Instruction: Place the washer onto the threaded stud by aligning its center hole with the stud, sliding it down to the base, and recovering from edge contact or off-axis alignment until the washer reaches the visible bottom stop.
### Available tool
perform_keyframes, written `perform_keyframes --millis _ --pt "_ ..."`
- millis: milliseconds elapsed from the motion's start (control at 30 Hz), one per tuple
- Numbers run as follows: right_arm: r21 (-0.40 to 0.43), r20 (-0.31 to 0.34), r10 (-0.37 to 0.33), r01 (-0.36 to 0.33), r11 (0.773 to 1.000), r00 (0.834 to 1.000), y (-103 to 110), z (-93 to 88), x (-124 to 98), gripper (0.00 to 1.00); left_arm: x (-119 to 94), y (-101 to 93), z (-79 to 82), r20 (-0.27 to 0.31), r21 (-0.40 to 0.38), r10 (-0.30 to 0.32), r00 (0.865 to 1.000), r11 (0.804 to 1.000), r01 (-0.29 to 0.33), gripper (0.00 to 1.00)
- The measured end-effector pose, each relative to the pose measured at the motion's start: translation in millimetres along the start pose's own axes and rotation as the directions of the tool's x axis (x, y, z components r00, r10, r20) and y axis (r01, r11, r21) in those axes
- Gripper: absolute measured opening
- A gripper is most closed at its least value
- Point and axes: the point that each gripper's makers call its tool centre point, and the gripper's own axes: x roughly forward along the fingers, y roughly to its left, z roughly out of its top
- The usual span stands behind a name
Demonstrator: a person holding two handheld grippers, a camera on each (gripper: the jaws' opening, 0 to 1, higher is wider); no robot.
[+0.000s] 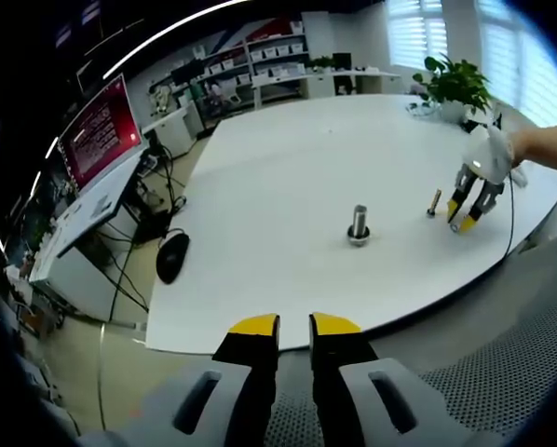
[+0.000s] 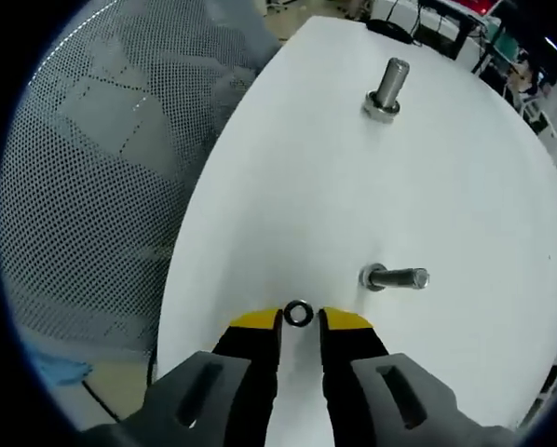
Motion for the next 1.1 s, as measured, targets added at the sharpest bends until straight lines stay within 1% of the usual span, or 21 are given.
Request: perform_keyframes --millis 100,167,233,300,367,533,633,767,900,1100 --pt "0.011 -0.007 -0.006 0.006 1.000 1.000 -2.0 -1.1 -1.1 0.13 0.1 0.2 -0.2 -0.001 -0.001 0.000 1.000 1.000 0.000 0.10" --pt "0.046 -0.002 -0.004 0.004 0.999 1.000 -3.3 -1.7 -1.6 0.13 -0.1 0.0 -0.1 -0.002 0.000 0.000 1.000 1.000 0.000 0.10" --pt "0.044 -0.005 -0.014 0.014 0.999 1.000 -4.9 -3.0 -2.6 0.13 -0.3 0.1 0.6 0.003 -0.002 0.000 1.000 1.000 0.000 0.10" --pt "0.068 -0.001 -0.018 0.018 0.998 1.000 -8.6 -4.1 -7.2 0.13 -0.8 -0.3 0.4 0.000 0.000 -0.001 1.000 1.000 0.001 0.10" --pt "0.100 0.025 -0.018 0.015 0.995 1.000 -11.5 -1.0 -12.3 0.13 -1.0 -0.3 0.6 0.002 -0.001 -0.001 1.000 1.000 0.001 0.10" --pt "0.124 0.039 -0.047 0.042 0.991 0.998 -22.9 2.2 -25.8 0.13 -0.5 0.2 0.5 0.003 -0.001 -0.002 1.000 1.000 0.002 0.10" --pt "0.142 0.061 -0.059 0.050 0.989 0.996 -29.2 7.5 -36.1 0.13 -0.5 0.1 0.7 0.004 -0.001 -0.002 1.000 1.000 0.002 0.10" --pt "0.137 0.063 -0.082 0.072 0.988 0.995 -36.0 10.8 -45.1 0.13 -0.7 -0.1 0.6 0.003 -0.002 -0.002 1.000 1.000 0.002 0.10" --pt "0.139 0.082 -0.111 0.099 0.985 0.990 -43.2 17.4 -54.3 0.13 -0.8 0.0 1.1 0.006 -0.001 -0.003 1.000 1.000 0.003 0.10" --pt "0.129 0.099 -0.145 0.132 0.983 0.984 -49.7 25.7 -60.0 0.13 -0.7 -0.2 1.6 0.010 -0.002 -0.004 1.000 1.000 0.004 0.10"
